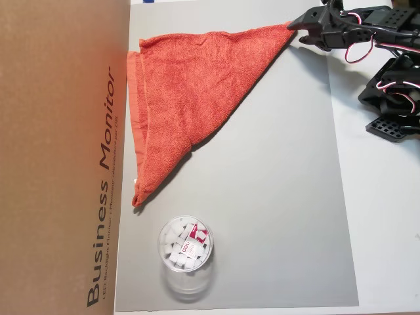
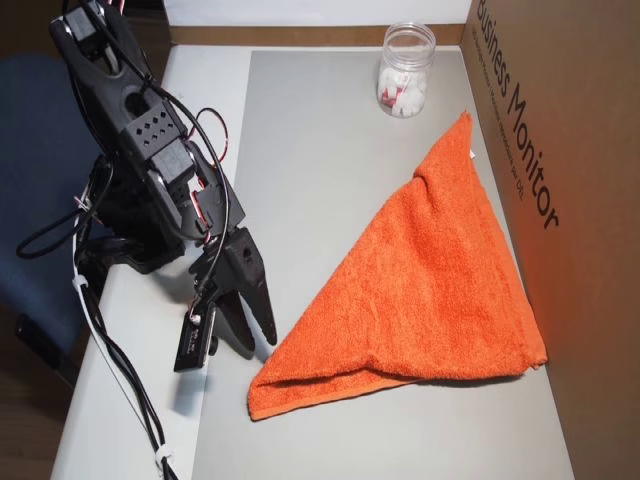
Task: Fold the blanket.
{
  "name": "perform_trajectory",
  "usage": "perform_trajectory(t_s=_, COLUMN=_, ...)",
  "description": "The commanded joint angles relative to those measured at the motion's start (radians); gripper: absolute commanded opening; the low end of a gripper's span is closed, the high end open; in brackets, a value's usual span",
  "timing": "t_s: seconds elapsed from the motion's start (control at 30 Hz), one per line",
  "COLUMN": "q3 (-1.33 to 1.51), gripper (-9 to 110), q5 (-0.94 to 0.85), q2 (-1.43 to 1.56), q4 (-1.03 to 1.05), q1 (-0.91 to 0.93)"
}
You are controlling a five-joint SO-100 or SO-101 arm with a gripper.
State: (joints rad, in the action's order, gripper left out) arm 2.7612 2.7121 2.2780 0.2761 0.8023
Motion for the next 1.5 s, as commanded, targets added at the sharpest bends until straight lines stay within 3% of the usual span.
perform_trajectory(t_s=0.0, q3=-0.005, gripper=18, q5=-0.067, q2=0.006, q4=-0.012, q1=0.002)
perform_trajectory(t_s=0.33, q3=-0.023, gripper=19, q5=-0.175, q2=-0.106, q4=-0.173, q1=0.011)
perform_trajectory(t_s=1.17, q3=-0.232, gripper=17, q5=-0.179, q2=-0.376, q4=-0.175, q1=0.009)
perform_trajectory(t_s=1.47, q3=-0.235, gripper=5, q5=-0.255, q2=-0.407, q4=-0.175, q1=0.011)
